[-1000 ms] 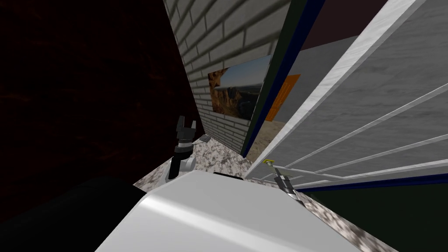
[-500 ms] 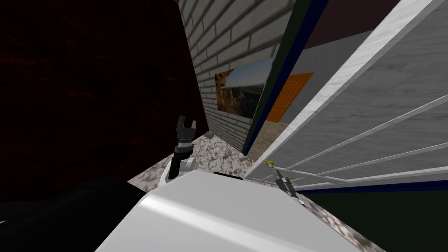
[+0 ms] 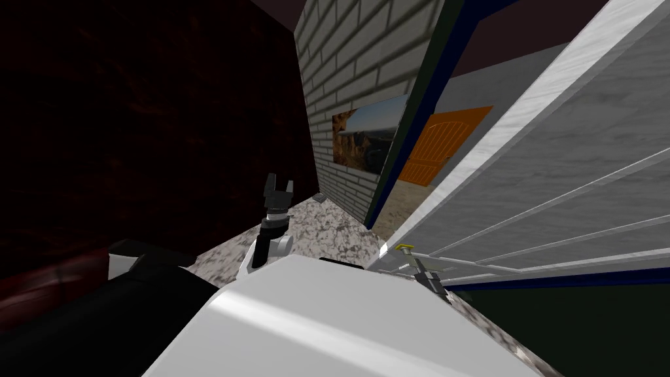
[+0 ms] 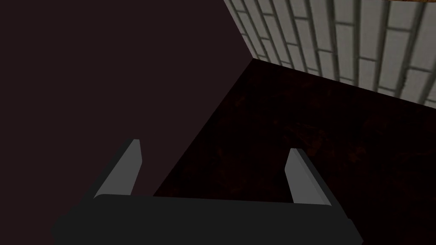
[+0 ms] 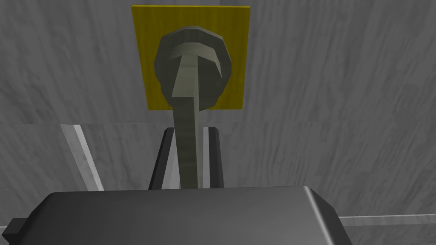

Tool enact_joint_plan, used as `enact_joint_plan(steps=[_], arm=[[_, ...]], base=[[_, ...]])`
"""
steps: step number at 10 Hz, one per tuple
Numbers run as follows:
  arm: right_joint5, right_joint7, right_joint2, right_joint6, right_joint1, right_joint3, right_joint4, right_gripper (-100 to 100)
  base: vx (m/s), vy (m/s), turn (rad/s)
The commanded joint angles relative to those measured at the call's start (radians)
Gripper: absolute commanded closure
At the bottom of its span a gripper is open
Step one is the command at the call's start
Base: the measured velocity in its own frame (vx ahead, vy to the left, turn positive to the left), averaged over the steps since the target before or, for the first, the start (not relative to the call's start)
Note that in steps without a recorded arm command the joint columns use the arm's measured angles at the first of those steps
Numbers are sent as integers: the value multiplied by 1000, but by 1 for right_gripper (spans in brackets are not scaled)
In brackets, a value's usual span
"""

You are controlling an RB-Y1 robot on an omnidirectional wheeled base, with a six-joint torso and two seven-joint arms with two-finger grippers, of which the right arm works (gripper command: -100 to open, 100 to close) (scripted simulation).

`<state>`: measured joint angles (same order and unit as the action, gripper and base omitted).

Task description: Pull the door open

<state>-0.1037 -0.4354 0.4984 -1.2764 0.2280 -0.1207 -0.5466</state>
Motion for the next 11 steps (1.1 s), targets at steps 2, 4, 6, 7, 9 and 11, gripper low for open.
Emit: enact_joint_plan(steps=[2, 4, 6, 7, 9, 11], arm=[[11, 3, -11, 22, -24, 4, 5, 100], [20, 6, -19, 39, -46, 9, 10, 100], [31, 9, -29, 60, -74, 15, 16, 100], [31, 9, -29, 60, -74, 15, 16, 100], [43, 13, -40, 84, -105, 21, 23, 100], [53, 16, -49, 102, -130, 26, 28, 100]], base=[[-135, -34, 55], [-211, -53, 117], [-213, -38, 92], [-141, -36, 31], [-97, -35, 58], [-170, -77, 109]])
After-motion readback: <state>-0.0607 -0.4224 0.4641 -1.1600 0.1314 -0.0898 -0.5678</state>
